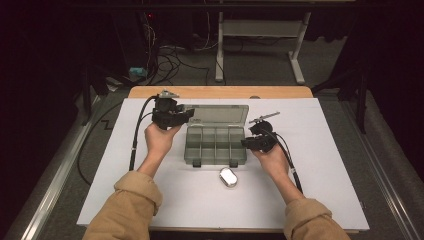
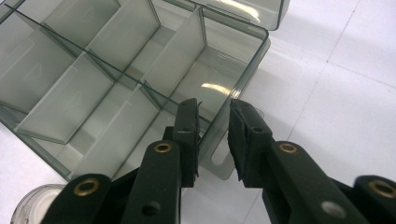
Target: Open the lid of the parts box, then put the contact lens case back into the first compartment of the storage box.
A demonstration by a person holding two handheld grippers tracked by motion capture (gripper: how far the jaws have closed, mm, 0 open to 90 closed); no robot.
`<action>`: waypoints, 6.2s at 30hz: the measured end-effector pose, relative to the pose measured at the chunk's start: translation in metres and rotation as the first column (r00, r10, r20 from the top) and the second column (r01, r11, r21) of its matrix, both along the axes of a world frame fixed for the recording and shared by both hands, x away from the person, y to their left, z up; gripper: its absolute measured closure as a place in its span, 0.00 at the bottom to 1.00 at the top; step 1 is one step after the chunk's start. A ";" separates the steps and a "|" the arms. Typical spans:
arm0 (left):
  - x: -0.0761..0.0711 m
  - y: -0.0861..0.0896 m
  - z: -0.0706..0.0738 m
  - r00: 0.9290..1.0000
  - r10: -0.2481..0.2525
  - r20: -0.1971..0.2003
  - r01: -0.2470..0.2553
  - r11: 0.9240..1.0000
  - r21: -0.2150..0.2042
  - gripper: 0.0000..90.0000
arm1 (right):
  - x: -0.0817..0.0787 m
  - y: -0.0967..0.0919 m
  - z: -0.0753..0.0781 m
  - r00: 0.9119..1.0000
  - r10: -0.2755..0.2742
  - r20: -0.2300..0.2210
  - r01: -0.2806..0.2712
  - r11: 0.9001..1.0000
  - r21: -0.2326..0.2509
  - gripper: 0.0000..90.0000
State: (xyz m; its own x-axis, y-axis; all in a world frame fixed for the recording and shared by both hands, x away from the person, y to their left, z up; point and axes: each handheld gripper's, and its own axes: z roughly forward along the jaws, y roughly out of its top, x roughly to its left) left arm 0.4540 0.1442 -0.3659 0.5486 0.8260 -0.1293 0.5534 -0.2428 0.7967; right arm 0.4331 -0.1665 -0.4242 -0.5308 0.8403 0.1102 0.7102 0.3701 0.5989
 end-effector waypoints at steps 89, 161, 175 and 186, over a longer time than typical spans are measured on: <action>-0.062 0.045 -0.042 0.998 0.002 -0.057 0.002 0.998 0.066 0.44 | -0.005 0.000 -0.001 1.000 0.006 0.023 -0.006 1.000 0.014 0.77; -0.183 0.125 -0.090 0.988 0.117 0.105 -0.103 0.986 -0.130 0.38 | -0.165 -0.173 -0.027 0.892 -0.123 0.434 0.005 0.965 0.263 0.39; -0.181 0.126 -0.091 0.990 0.109 0.089 -0.093 0.982 -0.163 0.38 | -0.173 -0.173 -0.031 0.877 -0.137 0.460 0.010 0.963 0.268 0.42; -0.182 0.109 -0.086 0.993 0.069 0.098 -0.052 0.985 -0.164 0.41 | -0.176 -0.173 -0.030 0.874 -0.144 0.465 0.009 0.960 0.280 0.39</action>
State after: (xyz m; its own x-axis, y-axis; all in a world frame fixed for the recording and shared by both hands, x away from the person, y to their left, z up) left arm 0.2719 0.2534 -0.4518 0.5157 0.8310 -0.2086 0.4763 -0.0756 0.8760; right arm 0.2566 -0.3390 -0.4543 -0.5101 0.8563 0.0815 0.3323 0.1088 0.9369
